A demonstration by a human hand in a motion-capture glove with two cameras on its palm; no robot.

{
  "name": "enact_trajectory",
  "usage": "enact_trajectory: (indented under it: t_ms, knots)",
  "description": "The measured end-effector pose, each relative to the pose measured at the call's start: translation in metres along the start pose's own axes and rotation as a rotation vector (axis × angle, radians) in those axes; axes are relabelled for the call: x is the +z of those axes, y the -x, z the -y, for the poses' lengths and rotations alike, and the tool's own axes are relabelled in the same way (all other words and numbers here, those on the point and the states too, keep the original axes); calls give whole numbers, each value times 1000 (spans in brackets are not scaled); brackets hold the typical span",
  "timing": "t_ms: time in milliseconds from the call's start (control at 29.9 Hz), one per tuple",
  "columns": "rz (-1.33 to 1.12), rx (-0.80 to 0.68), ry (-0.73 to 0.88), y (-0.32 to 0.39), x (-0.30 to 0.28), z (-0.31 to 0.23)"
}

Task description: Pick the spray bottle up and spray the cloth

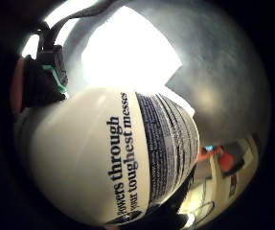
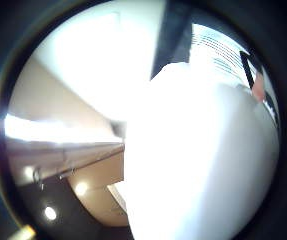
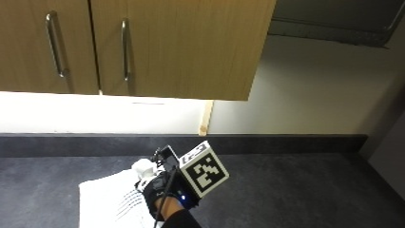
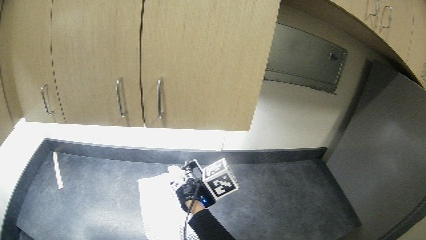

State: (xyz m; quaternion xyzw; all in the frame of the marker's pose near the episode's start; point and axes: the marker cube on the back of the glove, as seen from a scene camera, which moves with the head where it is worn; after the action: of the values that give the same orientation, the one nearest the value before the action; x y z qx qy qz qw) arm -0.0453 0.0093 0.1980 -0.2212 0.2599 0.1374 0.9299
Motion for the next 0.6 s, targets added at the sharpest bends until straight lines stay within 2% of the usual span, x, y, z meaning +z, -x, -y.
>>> enact_trajectory:
  t_ms: [100,201,368,602]
  knots:
    - [-89,174,102,-9,18,9]
    - [-184,277,178,-21,29,12]
    - [-329,449,108,-47,34,25]
    - [-348,475,93,-64,40,30]
